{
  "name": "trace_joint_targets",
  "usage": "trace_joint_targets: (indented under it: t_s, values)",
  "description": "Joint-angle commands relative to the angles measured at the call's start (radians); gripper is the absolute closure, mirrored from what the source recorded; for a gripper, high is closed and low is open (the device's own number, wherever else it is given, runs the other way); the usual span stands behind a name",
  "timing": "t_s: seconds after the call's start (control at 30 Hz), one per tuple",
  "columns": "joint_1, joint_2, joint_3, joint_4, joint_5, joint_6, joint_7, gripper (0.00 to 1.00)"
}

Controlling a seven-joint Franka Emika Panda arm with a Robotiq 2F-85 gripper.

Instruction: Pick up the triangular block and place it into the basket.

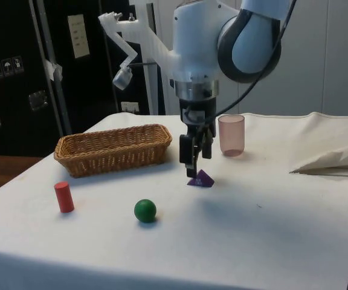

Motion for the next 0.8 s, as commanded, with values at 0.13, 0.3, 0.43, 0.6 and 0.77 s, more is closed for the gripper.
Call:
trace_joint_targets:
  t_s: [0.13, 0.3, 0.43, 0.6, 0.77]
  values:
    - [0.005, 0.021, -0.003, 0.006, -0.005, 0.021, 0.037, 0.00]
    - [0.005, 0.033, -0.003, 0.009, -0.006, 0.028, 0.057, 0.00]
    - [0.001, 0.032, 0.003, 0.009, 0.000, 0.019, 0.054, 0.00]
    - [0.005, 0.039, -0.005, 0.011, -0.011, 0.033, 0.064, 0.00]
    - [0.004, 0.042, -0.003, 0.011, -0.009, 0.037, 0.054, 0.00]
